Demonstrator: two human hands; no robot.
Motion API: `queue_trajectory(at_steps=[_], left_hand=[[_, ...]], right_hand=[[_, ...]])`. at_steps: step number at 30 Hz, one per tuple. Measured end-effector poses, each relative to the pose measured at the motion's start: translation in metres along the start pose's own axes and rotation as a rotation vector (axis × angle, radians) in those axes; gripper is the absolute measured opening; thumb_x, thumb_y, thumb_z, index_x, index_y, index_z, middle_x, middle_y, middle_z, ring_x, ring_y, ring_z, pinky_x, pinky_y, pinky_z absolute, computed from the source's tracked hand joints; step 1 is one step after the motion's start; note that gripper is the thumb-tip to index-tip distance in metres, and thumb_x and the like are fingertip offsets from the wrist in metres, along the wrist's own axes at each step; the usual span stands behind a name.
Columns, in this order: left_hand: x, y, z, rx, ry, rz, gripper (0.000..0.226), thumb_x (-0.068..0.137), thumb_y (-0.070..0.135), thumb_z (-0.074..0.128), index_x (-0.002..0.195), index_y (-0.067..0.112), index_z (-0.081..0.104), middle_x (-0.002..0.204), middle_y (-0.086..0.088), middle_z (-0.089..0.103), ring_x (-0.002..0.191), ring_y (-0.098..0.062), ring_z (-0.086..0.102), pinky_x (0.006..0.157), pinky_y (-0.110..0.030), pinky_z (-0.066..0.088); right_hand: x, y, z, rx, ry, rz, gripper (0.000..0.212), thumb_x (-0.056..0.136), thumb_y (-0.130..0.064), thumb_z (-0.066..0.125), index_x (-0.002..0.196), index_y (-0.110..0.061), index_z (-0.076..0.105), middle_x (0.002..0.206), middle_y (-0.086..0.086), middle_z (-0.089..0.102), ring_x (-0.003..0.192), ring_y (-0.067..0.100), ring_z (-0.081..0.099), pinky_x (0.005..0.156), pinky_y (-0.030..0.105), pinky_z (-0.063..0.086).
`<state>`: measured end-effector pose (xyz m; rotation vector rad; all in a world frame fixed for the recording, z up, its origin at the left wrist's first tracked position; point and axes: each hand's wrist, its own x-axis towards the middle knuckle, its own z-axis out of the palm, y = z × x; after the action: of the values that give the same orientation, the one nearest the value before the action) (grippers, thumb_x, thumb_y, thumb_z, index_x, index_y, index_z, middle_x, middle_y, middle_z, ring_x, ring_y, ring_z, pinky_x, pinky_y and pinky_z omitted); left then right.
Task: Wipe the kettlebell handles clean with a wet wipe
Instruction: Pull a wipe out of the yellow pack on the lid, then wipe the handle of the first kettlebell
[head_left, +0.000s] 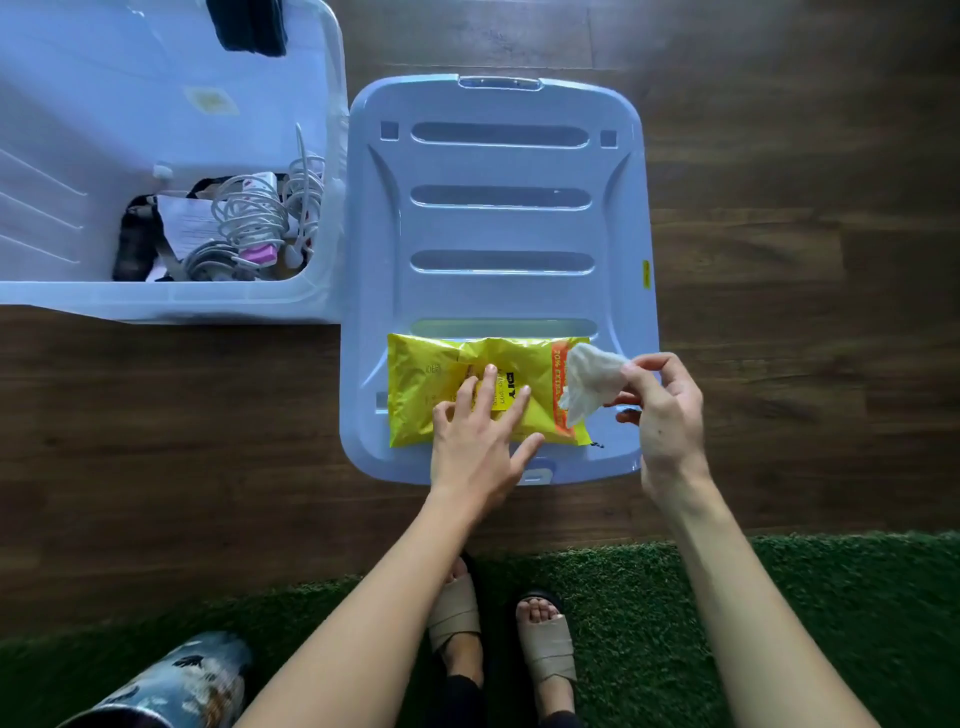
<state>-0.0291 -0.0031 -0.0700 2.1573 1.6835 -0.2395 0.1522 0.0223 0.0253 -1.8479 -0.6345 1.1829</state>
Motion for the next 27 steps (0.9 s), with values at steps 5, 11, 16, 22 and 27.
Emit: queue_trajectory(at_steps=[5,11,16,22,27], left_hand=[[0.002,0.008,0.009,0.097,-0.112,-0.028,0.085,0.089,0.083,0.025,0.160,0.042,0.002,0.170,-0.010,-0.008,0.153,-0.029,0.008,0.107,-0.053,0.022],[0.005,0.016,-0.001,0.115,-0.202,-0.081,0.100,0.081,0.087,0.037,0.160,0.041,-0.004,0.168,-0.010,-0.015,0.155,-0.030,0.000,0.113,-0.055,0.015],[0.004,0.014,-0.028,0.039,-0.192,-0.052,0.081,0.089,0.076,0.036,0.159,0.044,0.012,0.170,-0.010,0.002,0.155,-0.030,0.005,0.118,-0.057,0.005],[-0.101,-0.009,-0.052,-0.296,0.084,-0.266,0.069,0.097,0.043,0.052,0.159,0.042,0.021,0.166,-0.001,0.025,0.153,-0.022,0.019,0.119,-0.044,0.021],[-0.290,-0.006,-0.048,-0.742,0.511,-0.746,0.043,0.094,0.027,0.065,0.136,0.035,0.063,0.145,0.005,0.055,0.132,-0.016,0.051,0.111,-0.034,0.040]], right_hand=[[0.005,0.003,0.003,-0.078,-0.045,0.016,0.015,0.098,-0.016,0.062,0.084,-0.021,0.056,0.077,-0.004,0.068,0.068,0.015,0.062,0.061,0.027,0.045],[0.005,0.001,0.003,-0.103,-0.110,0.033,0.010,0.098,-0.020,0.064,0.089,-0.020,0.058,0.079,-0.005,0.071,0.064,0.010,0.066,0.062,0.026,0.047],[-0.015,-0.021,-0.006,-0.161,-0.202,0.025,0.011,0.096,-0.020,0.065,0.087,-0.018,0.058,0.078,0.000,0.070,0.065,0.014,0.065,0.063,0.030,0.046],[-0.069,-0.047,-0.009,-0.211,-0.414,-0.064,0.012,0.097,-0.013,0.065,0.087,-0.015,0.058,0.092,0.011,0.067,0.059,0.014,0.061,0.052,0.022,0.045],[-0.164,-0.037,0.008,-0.299,-0.665,-0.125,0.012,0.098,-0.017,0.065,0.087,-0.019,0.059,0.079,0.002,0.072,0.054,0.007,0.061,0.055,0.022,0.046]])
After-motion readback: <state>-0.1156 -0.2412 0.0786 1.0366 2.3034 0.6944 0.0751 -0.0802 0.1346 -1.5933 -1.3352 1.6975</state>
